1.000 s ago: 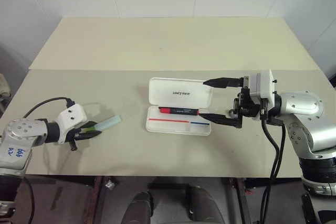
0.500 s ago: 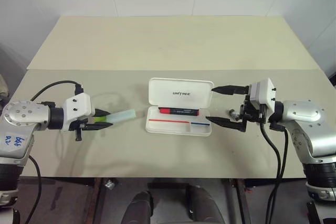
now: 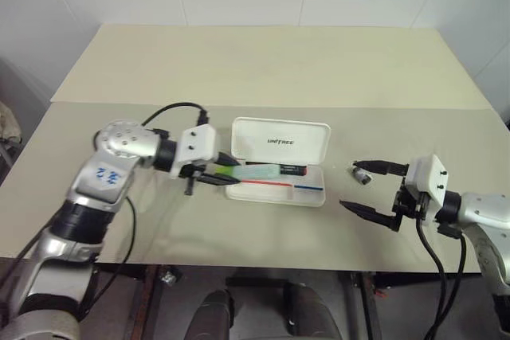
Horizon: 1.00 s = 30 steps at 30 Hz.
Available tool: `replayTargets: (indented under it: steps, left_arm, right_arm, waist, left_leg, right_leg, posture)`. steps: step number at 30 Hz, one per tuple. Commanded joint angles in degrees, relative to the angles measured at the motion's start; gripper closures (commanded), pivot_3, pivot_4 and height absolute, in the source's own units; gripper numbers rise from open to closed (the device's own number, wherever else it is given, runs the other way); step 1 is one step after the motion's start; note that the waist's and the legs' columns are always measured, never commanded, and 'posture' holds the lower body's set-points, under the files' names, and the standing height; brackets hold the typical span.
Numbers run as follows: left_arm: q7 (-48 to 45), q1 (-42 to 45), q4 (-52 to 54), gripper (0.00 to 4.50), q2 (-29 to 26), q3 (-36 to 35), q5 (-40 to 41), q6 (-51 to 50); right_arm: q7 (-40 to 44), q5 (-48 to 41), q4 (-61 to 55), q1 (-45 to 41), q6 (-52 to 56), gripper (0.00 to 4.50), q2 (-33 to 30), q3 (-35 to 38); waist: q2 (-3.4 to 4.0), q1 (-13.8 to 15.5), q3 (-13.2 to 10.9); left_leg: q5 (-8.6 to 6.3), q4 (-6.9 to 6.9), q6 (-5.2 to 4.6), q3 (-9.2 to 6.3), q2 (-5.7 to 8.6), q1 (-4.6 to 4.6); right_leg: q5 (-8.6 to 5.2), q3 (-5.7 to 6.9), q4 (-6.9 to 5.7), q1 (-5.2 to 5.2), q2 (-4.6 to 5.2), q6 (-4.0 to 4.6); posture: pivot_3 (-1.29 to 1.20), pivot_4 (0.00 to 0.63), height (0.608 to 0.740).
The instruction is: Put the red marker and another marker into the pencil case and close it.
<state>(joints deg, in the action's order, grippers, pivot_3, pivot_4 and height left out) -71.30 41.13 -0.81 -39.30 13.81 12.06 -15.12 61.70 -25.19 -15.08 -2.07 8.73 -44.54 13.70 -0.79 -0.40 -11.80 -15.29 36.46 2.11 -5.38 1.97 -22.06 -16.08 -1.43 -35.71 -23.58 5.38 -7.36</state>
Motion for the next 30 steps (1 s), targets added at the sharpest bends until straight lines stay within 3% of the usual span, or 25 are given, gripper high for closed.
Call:
replayTargets:
  steps: [1, 10, 26, 30]
  left_arm:
    - [0.4, 2.7, -2.2, 3.39, 2.2, 2.0, -2.0, 0.0]
    - [-0.3, 4.3, -7.4, 3.39, 5.5, 5.1, -5.2, 0.9]
    - [-0.4, 4.1, -13.7, 3.39, 7.7, 5.9, -8.8, 5.1]
    - [0.8, 4.2, -14.0, 2.04, 8.7, 5.8, -9.3, 5.6]
  right_arm:
    - [-2.2, -1.1, -4.2, 2.3, -0.6, 0.00, 0.4, 2.9]
    - [-6.4, -1.2, -8.4, 7.1, -0.6, 0.00, 1.7, 4.1]
    - [-8.6, -0.9, -9.4, 7.1, -0.4, 0.00, 2.3, 3.1]
    - [-8.6, -1.0, -9.3, 7.0, -0.5, 0.00, 2.3, 3.0]
  waist:
    - [0.00, 0.1, 0.0]
    - [-0.02, 0.2, 0.0]
    - [-0.06, 0.3, 0.0]
    - [-0.06, 0.3, 0.0]
  left_leg:
    - [0.01, 0.01, -0.01, 0.00, 0.00, 0.00]
    - [0.03, 0.10, -0.04, 0.06, 0.07, 0.00]
    - [0.03, 0.13, -0.07, 0.06, 0.09, -0.02]
    - [0.03, 0.13, -0.07, 0.06, 0.09, -0.02]
  right_leg:
    - [0.00, -0.03, -0.01, -0.01, -0.02, 0.00]
    - [0.08, -0.23, 0.02, 0.02, -0.02, -0.14]
    - [0.11, -0.25, 0.05, 0.02, 0.00, -0.18]
    - [0.11, -0.25, 0.04, 0.02, 0.00, -0.18]
  posture:
    - [0.00, 0.150, 0.740]
    - [0.00, 0.150, 0.740]
    - [0.00, 0.150, 0.740]
    - [0.00, 0.150, 0.740]
